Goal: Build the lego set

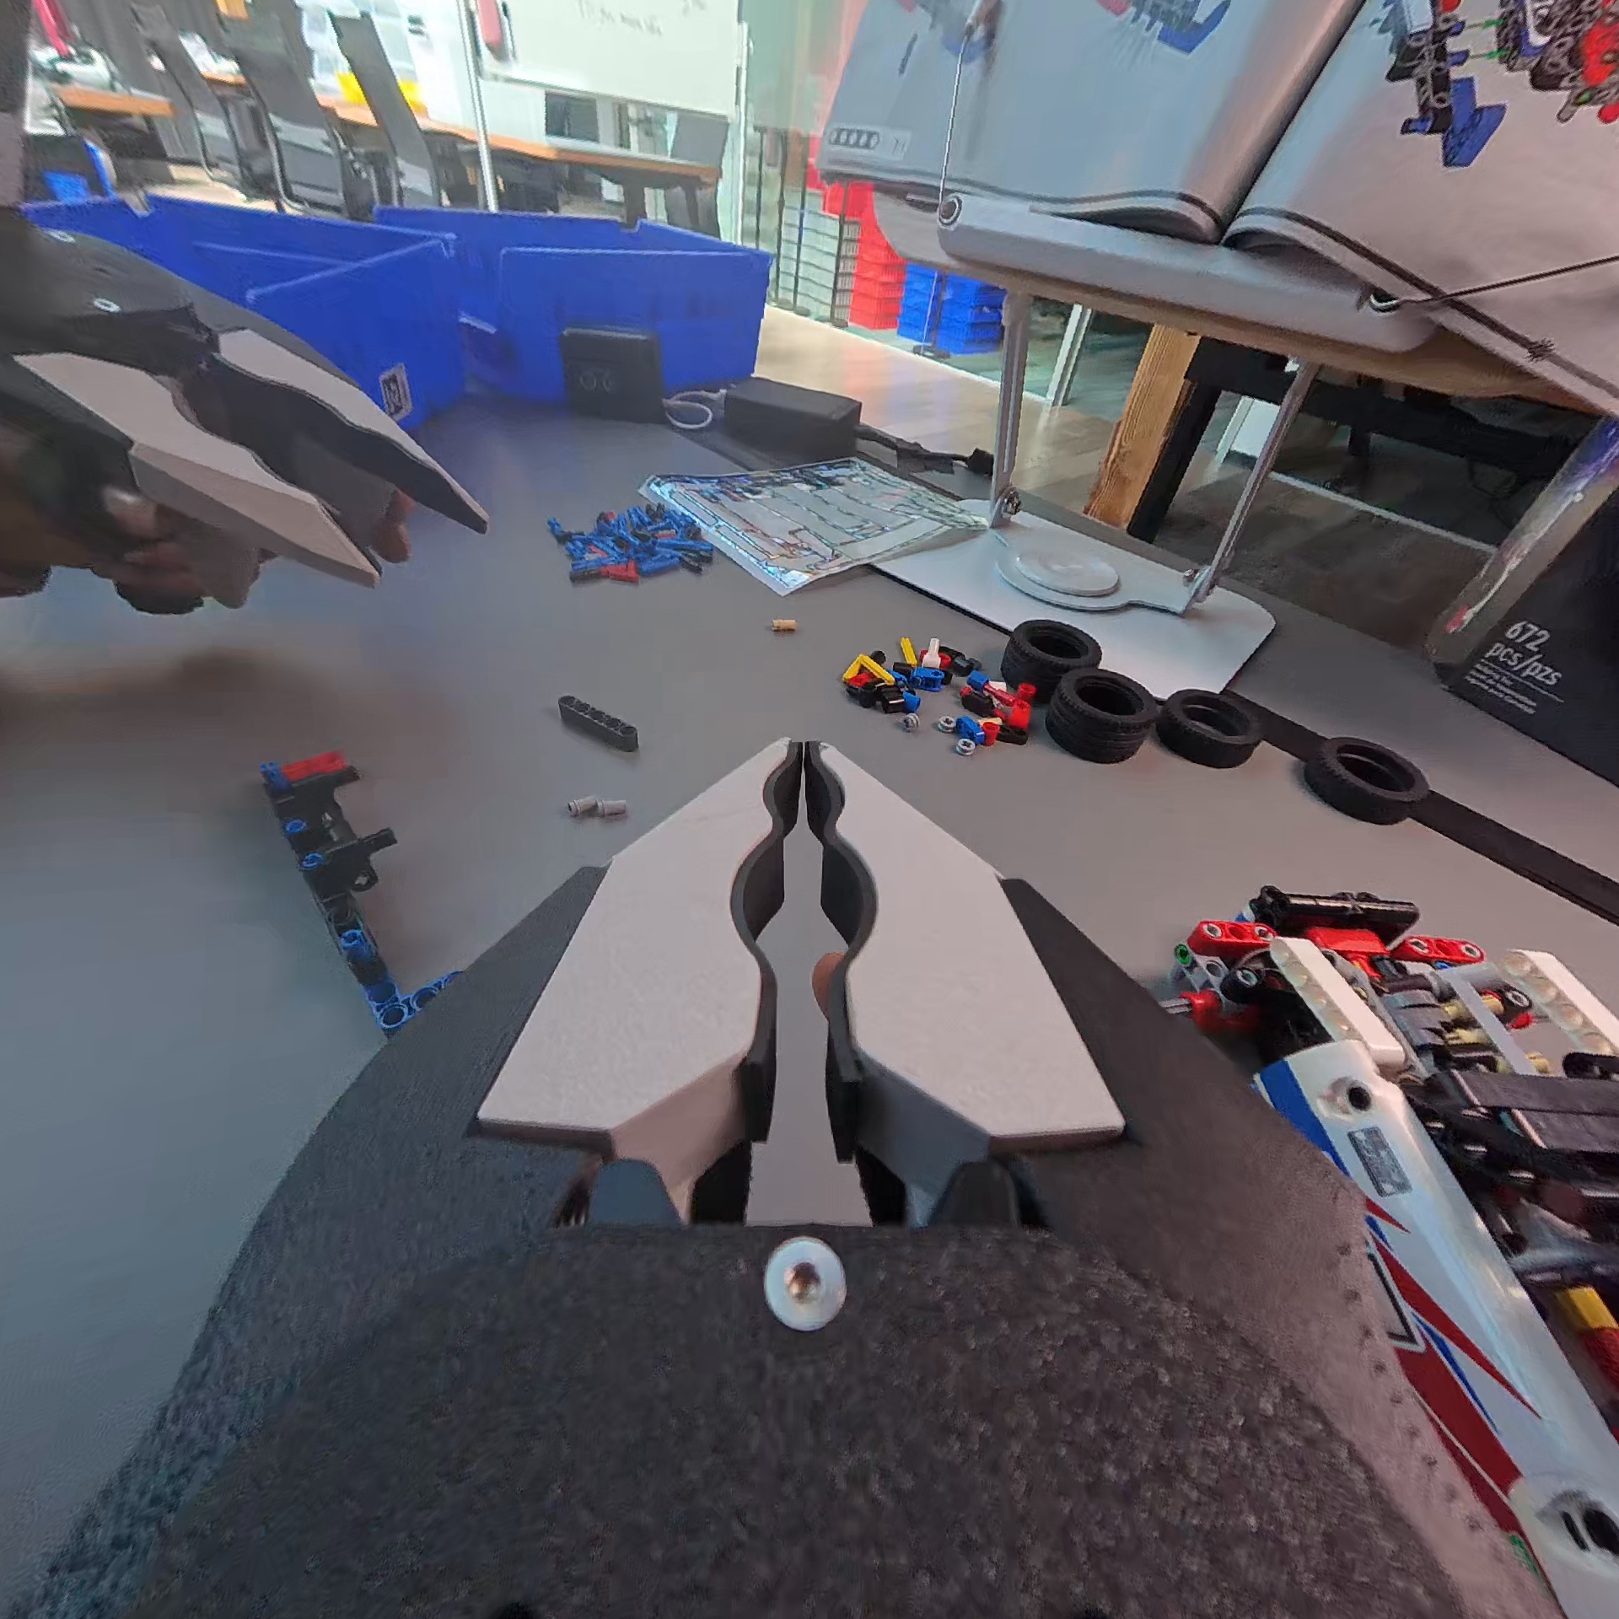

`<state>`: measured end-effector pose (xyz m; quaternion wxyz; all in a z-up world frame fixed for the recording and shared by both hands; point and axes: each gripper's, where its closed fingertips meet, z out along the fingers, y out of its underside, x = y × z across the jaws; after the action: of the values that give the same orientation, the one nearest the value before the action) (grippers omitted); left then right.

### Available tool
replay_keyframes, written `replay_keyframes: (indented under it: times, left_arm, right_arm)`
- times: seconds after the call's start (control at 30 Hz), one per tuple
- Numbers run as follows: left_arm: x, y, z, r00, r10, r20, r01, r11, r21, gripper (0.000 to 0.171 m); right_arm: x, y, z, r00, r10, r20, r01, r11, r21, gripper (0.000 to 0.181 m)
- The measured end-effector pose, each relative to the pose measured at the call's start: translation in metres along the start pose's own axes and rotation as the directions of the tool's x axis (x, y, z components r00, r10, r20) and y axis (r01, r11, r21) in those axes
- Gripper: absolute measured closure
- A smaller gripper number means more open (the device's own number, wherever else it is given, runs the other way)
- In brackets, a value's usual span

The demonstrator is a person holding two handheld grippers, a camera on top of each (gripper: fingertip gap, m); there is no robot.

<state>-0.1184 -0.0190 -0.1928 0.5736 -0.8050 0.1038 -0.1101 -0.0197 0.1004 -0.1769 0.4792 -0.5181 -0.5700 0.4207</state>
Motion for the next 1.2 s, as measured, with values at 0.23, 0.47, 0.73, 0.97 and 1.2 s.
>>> replay_keyframes:
  times: [0.23,0.47,0.73,0.97,1.2]
  left_arm:
    - [0.002,0.008,0.002,0.991,0.102,0.083,-0.097,0.993,-0.06,0.134]
    - [-0.016,0.036,0.037,0.992,0.103,0.067,-0.082,0.961,-0.264,0.139]
    - [-0.01,0.05,0.06,0.98,0.19,-0.065,-0.2,0.896,-0.397,0.161]
    - [-0.005,0.037,0.048,0.96,0.281,-0.021,-0.27,0.899,-0.345,0.166]
    - [-0.006,-0.003,0.019,0.966,0.254,0.049,-0.239,0.949,-0.205,0.166]
  right_arm:
    - [-0.003,0.018,0.003,1.0,0.004,0.022,-0.002,0.994,-0.105,0.174]
    - [-0.009,0.022,0.009,0.999,0.003,0.032,0.001,0.991,-0.134,0.176]
    - [-0.014,0.022,0.008,0.998,-0.006,0.057,0.014,0.991,-0.137,0.177]
    - [-0.082,0.029,-0.004,0.907,-0.035,0.421,0.116,0.979,-0.169,0.152]
    - [-0.12,0.059,0.0,0.766,-0.201,0.611,0.477,0.815,-0.329,0.138]
